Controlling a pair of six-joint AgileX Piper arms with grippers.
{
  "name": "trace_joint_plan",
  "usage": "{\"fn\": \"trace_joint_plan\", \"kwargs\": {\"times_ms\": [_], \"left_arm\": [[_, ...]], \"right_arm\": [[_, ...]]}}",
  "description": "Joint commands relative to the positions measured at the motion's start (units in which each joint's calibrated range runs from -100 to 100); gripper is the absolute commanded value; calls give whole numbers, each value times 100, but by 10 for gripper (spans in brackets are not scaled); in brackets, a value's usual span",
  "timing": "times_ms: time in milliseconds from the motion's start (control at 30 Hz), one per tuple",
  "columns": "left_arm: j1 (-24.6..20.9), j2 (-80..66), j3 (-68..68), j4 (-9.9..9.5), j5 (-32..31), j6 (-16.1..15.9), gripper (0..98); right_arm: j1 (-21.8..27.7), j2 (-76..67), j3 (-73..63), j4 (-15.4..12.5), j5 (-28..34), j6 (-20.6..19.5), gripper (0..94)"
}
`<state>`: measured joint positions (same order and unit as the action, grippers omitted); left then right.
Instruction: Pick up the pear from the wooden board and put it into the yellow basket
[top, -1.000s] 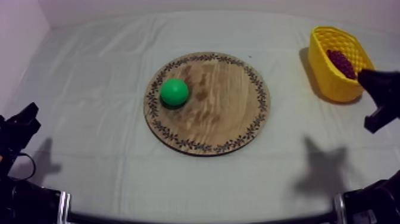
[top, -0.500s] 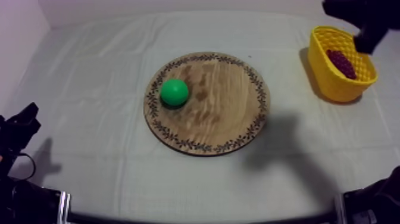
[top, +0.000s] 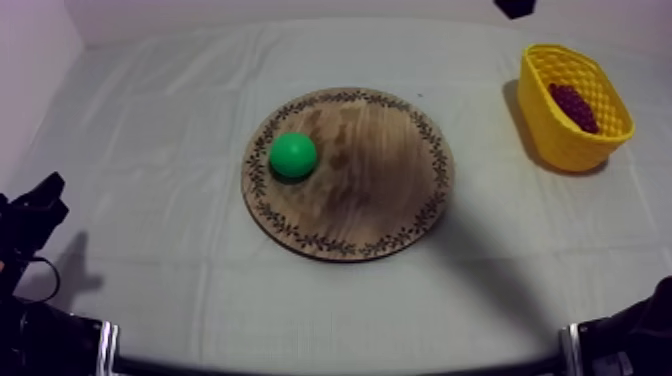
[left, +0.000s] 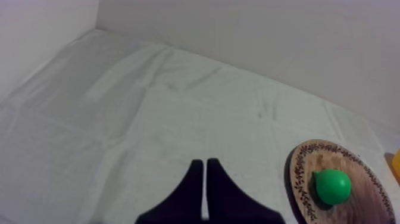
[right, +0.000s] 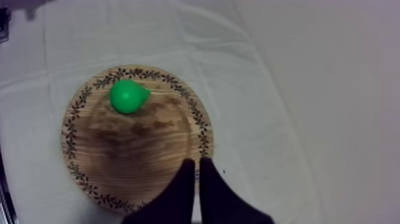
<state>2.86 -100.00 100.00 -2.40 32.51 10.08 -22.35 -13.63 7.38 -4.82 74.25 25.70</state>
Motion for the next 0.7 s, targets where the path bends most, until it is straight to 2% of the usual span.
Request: {"fn": "trace_joint_plan", "kwargs": {"times_ms": [0,333,667], "left_arm": [[0,0,0,-2,-1,1,1],[0,0,0,-2,-1,1,1],[0,0,0,-2,-1,1,1]], "right_arm": [[-67,443,-368,40,214,-5,4],[-579,1461,-1100,330,686,-255,4],[-873,2496,-2048,614,1190,-947,4]]}}
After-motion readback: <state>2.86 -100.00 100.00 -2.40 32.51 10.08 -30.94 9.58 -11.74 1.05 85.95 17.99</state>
